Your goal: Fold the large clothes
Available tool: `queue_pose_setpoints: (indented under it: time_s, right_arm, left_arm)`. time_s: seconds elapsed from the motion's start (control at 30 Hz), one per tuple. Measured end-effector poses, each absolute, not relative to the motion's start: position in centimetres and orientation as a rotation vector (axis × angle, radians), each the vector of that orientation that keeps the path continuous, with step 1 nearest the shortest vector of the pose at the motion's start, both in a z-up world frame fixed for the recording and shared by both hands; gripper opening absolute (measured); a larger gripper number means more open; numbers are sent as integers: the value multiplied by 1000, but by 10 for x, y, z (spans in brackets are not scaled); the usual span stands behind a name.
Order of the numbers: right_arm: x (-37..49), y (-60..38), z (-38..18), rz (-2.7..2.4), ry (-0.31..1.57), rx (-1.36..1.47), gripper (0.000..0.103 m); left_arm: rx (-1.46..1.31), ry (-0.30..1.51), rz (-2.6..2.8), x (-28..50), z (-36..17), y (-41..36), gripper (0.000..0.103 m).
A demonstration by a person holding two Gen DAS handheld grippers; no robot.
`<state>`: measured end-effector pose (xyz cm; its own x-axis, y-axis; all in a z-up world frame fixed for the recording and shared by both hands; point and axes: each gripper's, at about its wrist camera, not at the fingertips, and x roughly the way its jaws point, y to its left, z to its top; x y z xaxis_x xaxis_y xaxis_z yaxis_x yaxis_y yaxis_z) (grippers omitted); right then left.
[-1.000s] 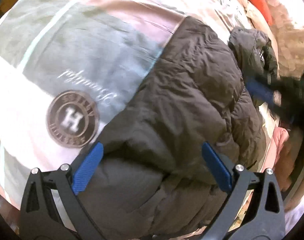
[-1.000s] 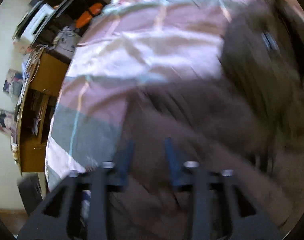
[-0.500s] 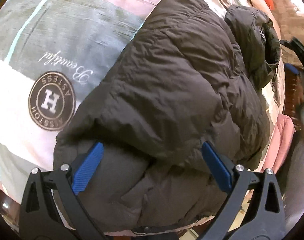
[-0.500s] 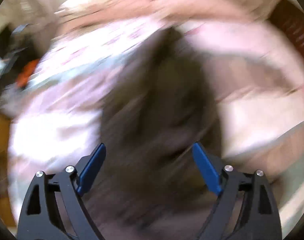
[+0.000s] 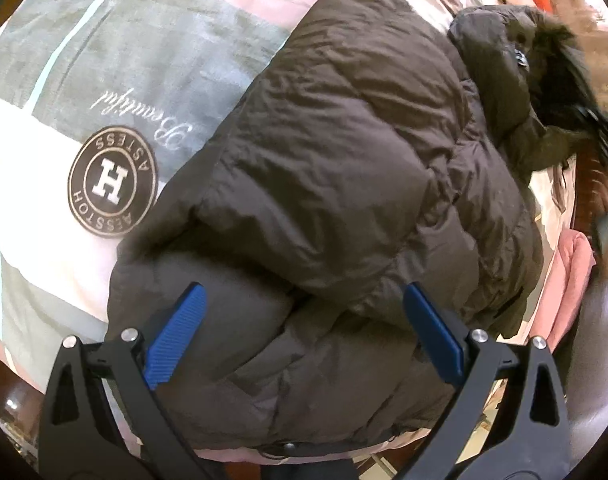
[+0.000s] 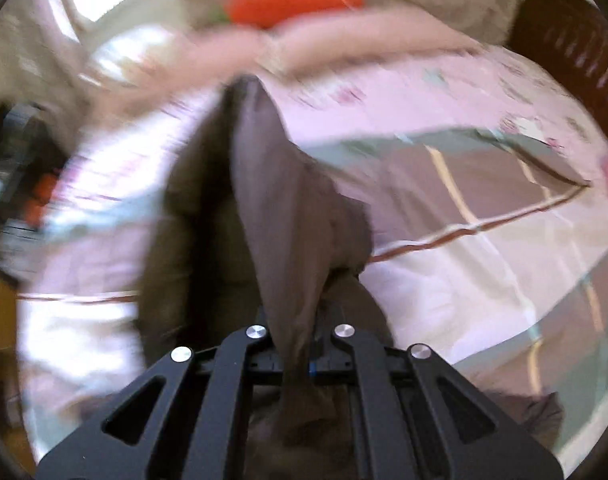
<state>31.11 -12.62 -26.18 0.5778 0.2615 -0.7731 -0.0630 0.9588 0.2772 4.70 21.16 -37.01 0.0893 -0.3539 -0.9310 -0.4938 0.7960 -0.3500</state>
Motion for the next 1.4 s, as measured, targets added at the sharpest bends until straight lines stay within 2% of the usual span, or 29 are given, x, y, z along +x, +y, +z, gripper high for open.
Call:
queue_pose_setpoints:
  time_s: [0.13,0.2,0.23,0.3,0.33,0.4,0.43,0.47,0.57,0.63,0.73,0.87,0.97,1.07,1.13,1.2,1.23,1.27,1.33,1.4]
  right_arm:
    - [203,-162,-236,284,923,335,6]
    - [162,-180,-249,277,978,354,12]
    - [141,-187,-265,222,1037,297,20]
    - [118,-196,-285,134,1105,231,50]
    - [105,-205,-295,111,1132,266,74]
    - [88,-212,-299,100,1119,276,77]
    - [81,-210,-296,113,1115,237,81]
    - [75,-205,-291,134,1112,194,89]
    - [60,-196,-286,239,1143,210,92]
    - [61,-198,-295,387,1211,534,92]
    - [71,-184,-309,421,1255,868,92]
    - [105,-141,-308,508,1278,1194,92]
    - [131,-116,-316,389,1397,1258,98]
    - [141,-116,-354,156,1538,1409,98]
    - [144,-119,-373,89,1541,1481,98]
    - [148,-119,-373,86,1534,1462,64]
    - [151,-120,-365,113,1492,1427,37]
    - [154,-120,-357,146,1448,1406,30]
    - [161,-126,-331,268,1272,1392,22]
    - [165,-139,-292,382,1077,1317,19]
  left_arm:
    - [-712,1495,103,58,-359,203,100]
    - [-691,1487,91,64,-352,195,100]
    - [-683,1486,86,67,-350,192,100]
    - [-684,1483,74,70,-349,184,100]
    - [-684,1483,70,71,-348,182,100]
    - [-673,1484,68,75,-348,173,100]
    - [-671,1486,66,76,-348,170,100]
    - [-679,1488,60,79,-348,165,100]
    - [-697,1488,54,81,-348,155,100]
    - [-686,1484,56,80,-345,149,100]
    - [-683,1494,57,76,-347,145,100]
    - [-688,1507,67,68,-351,143,100]
    - [-697,1502,70,58,-354,144,100]
    - [-713,1498,66,50,-356,146,100]
    - [-711,1497,61,46,-355,145,100]
    - [-711,1499,61,41,-357,147,100]
    - [-718,1499,60,38,-359,149,100]
    - [-725,1501,61,36,-361,150,100]
    - [-734,1507,62,32,-364,153,100]
    - [-744,1508,63,28,-367,156,100]
